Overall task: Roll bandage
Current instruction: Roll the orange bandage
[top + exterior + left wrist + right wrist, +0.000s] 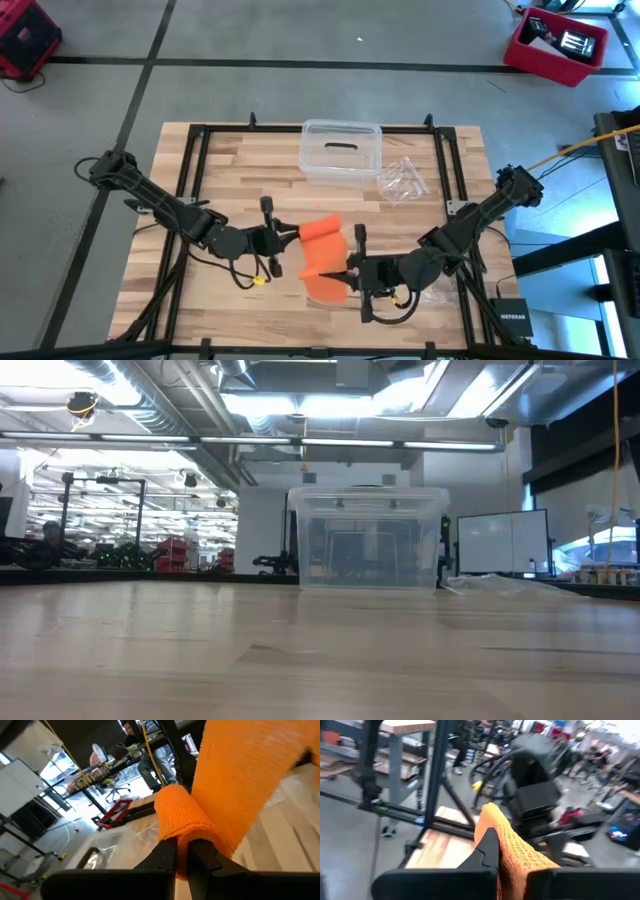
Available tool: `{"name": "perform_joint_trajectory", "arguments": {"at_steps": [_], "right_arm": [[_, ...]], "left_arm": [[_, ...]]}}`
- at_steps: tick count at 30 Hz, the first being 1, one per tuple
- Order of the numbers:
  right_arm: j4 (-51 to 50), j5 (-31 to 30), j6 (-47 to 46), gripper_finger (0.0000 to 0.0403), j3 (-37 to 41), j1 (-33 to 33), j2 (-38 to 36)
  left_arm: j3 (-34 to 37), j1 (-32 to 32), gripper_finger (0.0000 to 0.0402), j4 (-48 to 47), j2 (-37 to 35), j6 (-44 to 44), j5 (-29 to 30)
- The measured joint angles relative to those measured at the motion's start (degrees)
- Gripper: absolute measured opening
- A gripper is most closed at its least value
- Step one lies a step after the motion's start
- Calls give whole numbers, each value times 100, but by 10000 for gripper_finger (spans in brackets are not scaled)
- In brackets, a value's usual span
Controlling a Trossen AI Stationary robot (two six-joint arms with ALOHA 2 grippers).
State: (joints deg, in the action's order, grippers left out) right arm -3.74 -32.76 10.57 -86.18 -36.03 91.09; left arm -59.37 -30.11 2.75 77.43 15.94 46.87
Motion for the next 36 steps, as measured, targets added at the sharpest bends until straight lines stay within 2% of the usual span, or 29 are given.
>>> {"name": "perform_joint_trajectory", "arguments": {"at_steps": [11,13,17,22,31,36], "right_arm": [[-28,-711,796,0,-410,25,0],[-16,-823,909,0,-437,94,0],[69,-778,929,0,-437,288,0],[55,-288,896,0,-437,528,0],[8,-1125,1021,0,-437,714,0],[-369,-1081,625,0,-437,1021,0]], "left_arm": [[0,-253,15,-37,0,-167,-6],[0,-284,15,-37,0,-203,-177],[-4,-297,15,-22,91,-210,-491],[-4,-370,15,59,393,-466,-626],[-7,-813,15,422,737,-398,-643],[-7,-904,15,454,946,-392,-796]]}}
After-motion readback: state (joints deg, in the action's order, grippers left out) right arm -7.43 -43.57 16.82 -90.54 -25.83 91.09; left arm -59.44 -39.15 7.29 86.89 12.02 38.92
